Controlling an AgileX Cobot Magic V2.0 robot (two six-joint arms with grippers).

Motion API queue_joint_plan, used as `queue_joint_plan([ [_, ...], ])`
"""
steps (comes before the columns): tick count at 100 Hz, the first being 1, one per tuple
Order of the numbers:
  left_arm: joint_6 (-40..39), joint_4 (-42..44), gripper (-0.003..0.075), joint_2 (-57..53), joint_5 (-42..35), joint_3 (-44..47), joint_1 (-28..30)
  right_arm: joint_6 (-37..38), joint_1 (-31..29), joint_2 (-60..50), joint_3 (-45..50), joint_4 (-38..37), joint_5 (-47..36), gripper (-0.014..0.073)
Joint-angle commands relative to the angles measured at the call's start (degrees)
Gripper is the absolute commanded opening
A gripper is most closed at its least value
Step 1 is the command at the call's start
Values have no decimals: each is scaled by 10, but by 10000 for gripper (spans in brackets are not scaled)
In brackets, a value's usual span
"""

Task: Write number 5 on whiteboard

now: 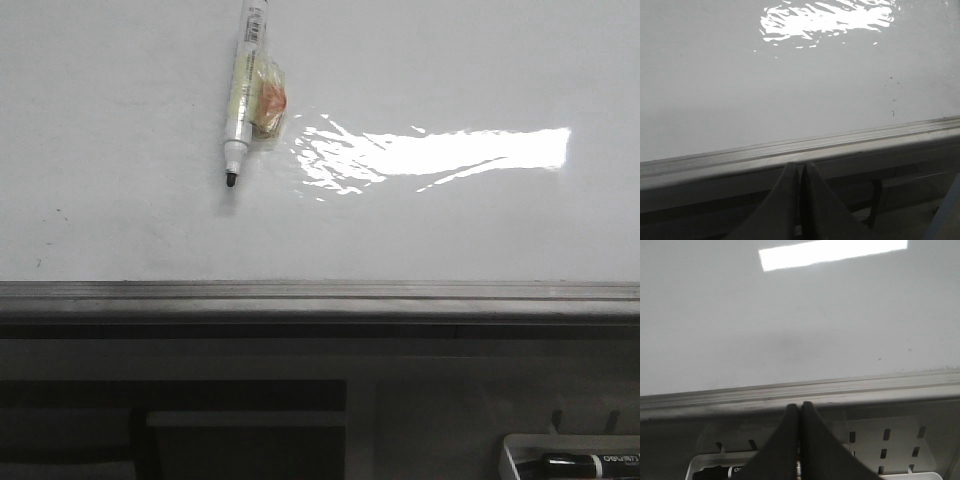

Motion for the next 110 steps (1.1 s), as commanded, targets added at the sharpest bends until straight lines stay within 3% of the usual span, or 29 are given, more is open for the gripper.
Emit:
queue_joint_plan([
  [1, -1, -3, -20, -16, -38, 9, 1, -7, -2, -9, 14, -7, -10, -62],
  [19, 0, 0, -20, -16, -39, 9, 1, -7, -2, -9, 14, -33, -11, -62],
  [31, 0, -18, -20, -16, -63, 9, 1, -7, -2, -9, 14, -46, -61, -62],
  [36, -2, -84, -20, -16, -90, 9, 1, -7, -2, -9, 14, -25, -121, -62],
  [46, -2, -321, -20, -16, -160, 9, 1, -6, -2, -9, 14, 22, -232, -62],
  [50, -2, -375, -20, -16, -185, 9, 1, -3, -2, -9, 14, 35, -268, -62],
  [59, -2, -480, -20, -16, -226, 8, 1, -3, -2, -9, 13, 49, -281, -62],
  [68, -2, -529, -20, -16, -225, 8, 1, 0, -2, -9, 13, 101, -270, -62],
  [79, -2, -526, -20, -16, -220, 2, 0, 1, -2, -9, 4, 181, -278, -62],
  [88, 11, -491, -20, -10, -190, -24, 0, 1, -2, -7, -26, 182, -259, -62],
  [110, 16, -254, -17, 123, -65, -162, 0, -12, -2, 65, -140, 126, -127, -59],
])
